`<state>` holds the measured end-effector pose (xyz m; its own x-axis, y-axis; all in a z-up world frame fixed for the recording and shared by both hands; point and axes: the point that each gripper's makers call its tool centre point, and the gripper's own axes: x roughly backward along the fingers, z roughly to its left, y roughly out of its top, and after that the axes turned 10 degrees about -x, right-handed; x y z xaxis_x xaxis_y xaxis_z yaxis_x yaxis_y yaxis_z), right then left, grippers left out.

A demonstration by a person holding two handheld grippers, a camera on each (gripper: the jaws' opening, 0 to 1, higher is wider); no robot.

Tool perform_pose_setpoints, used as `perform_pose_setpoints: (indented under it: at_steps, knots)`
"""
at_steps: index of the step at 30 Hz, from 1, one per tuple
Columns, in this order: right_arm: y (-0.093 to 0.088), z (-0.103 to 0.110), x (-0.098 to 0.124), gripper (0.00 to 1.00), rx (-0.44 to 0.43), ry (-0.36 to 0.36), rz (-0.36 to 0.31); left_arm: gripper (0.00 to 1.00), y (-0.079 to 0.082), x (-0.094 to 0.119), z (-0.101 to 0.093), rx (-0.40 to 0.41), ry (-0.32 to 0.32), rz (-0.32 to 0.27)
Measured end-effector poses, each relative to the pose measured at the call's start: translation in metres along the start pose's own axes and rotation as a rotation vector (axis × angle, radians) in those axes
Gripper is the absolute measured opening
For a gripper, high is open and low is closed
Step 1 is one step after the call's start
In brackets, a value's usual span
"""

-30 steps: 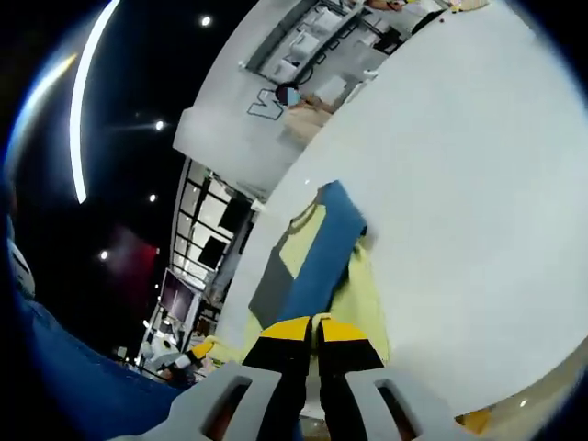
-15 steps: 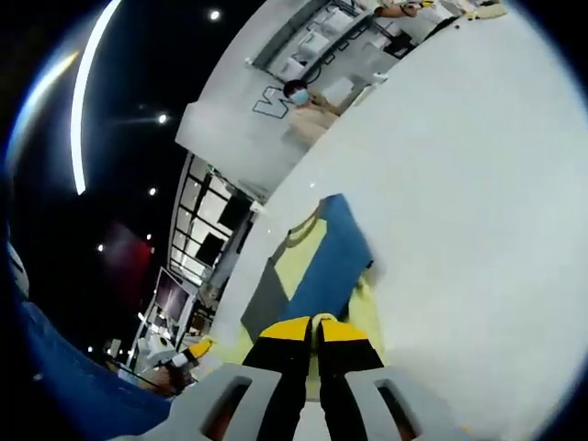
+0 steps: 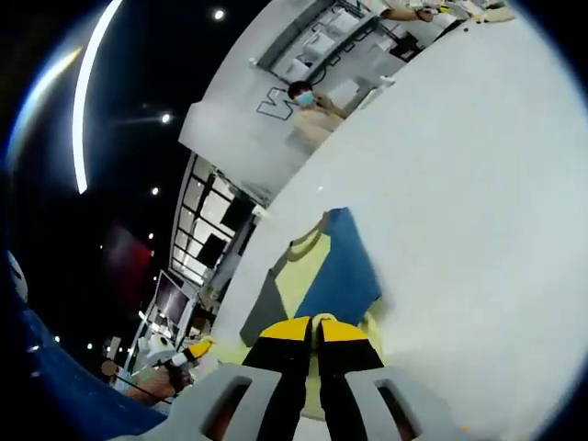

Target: Fold the garment on the visible template until the final outline fits inside the template.

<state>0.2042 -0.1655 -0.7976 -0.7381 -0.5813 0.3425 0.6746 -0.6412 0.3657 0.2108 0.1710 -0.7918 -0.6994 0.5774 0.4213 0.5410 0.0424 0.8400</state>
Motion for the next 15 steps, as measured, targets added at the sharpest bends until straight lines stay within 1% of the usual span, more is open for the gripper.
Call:
perform_pose_setpoints:
  at_steps: [3,5,6,9,11,12,14,15]
  knots:
    - [0.007,0.0,-0.006,0.0,0.003,0.002,-0.003,0.0,0.005,-0.004,0.004,0.0,0.006,-0.002]
    - [0.017,0.0,-0.014,0.0,0.007,0.01,-0.005,0.0,0.014,-0.01,0.009,0.023,0.011,-0.01]
    - [0.029,0.002,-0.024,0.0,0.018,0.016,-0.004,0.0,0.023,-0.018,0.017,0.031,0.016,-0.015]
    - [0.037,0.003,-0.032,0.0,0.03,0.02,0.0,0.0,0.028,-0.024,0.022,0.033,0.02,-0.017]
    - [0.049,0.004,-0.045,0.0,0.03,0.023,-0.004,0.0,0.033,-0.031,0.028,0.034,0.021,-0.014]
    - [0.057,0.006,-0.054,0.0,0.033,0.029,-0.009,0.0,0.039,-0.038,0.033,0.04,0.025,-0.015]
    - [0.067,0.004,-0.067,0.0,0.039,0.02,-0.012,0.0,0.047,-0.051,0.041,0.03,0.031,-0.013]
    - [0.069,0.003,-0.069,0.0,0.04,0.02,-0.013,0.0,0.049,-0.053,0.044,0.028,0.032,-0.014]
